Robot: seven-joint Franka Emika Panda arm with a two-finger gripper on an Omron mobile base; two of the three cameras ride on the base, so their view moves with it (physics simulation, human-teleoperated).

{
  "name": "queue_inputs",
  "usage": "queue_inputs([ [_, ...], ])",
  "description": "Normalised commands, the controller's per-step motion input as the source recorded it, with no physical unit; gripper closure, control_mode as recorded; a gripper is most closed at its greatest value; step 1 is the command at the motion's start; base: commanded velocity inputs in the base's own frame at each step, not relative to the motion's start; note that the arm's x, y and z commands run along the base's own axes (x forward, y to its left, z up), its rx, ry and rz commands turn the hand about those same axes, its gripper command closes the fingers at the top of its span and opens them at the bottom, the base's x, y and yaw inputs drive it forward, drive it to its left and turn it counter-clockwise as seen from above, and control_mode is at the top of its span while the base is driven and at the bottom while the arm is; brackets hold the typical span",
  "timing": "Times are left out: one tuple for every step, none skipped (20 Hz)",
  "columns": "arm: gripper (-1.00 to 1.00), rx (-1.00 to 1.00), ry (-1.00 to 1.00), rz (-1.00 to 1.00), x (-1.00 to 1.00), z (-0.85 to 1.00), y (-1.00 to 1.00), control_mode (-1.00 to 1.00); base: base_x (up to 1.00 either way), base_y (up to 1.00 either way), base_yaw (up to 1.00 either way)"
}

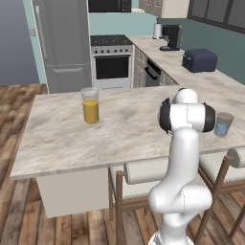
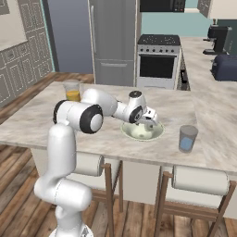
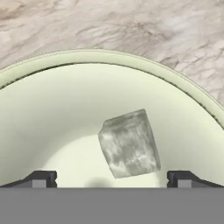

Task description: There are two ice cubes in the ice bowl. Place both ice cubes in the glass cup.

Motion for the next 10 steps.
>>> queue_inputs([
  [-1.0,-0.01,0.01,0.07,0.06,-0.24,-0.25,-1.0,0.0,0.0,0.0],
  [-1.0,-0.01,0.0,0.07,0.01,-0.24,-0.31,-1.0,0.0,0.0,0.0],
  [-1.0,-0.02,0.01,0.09,0.0,-0.25,-0.37,-1.0,0.0,0.0,0.0],
  [-1.0,-0.02,0.0,0.09,0.0,-0.22,-0.37,-1.0,0.0,0.0,0.0],
  [-1.0,-0.01,0.0,0.09,0.0,-0.18,-0.36,-1.0,0.0,0.0,0.0],
  [-1.0,-0.01,0.0,0.09,0.0,-0.14,-0.32,-1.0,0.0,0.0,0.0],
  [-1.0,0.0,0.0,0.09,0.0,-0.1,-0.31,-1.0,0.0,0.0,0.0],
  [-1.0,0.0,0.0,0.08,0.01,-0.1,-0.26,-1.0,0.0,0.0,0.0],
  [-1.0,0.0,0.0,0.07,0.04,-0.11,-0.19,-1.0,0.0,0.0,0.0],
  [-1.0,0.0,0.01,0.07,0.06,-0.12,-0.14,-1.0,0.0,0.0,0.0],
])
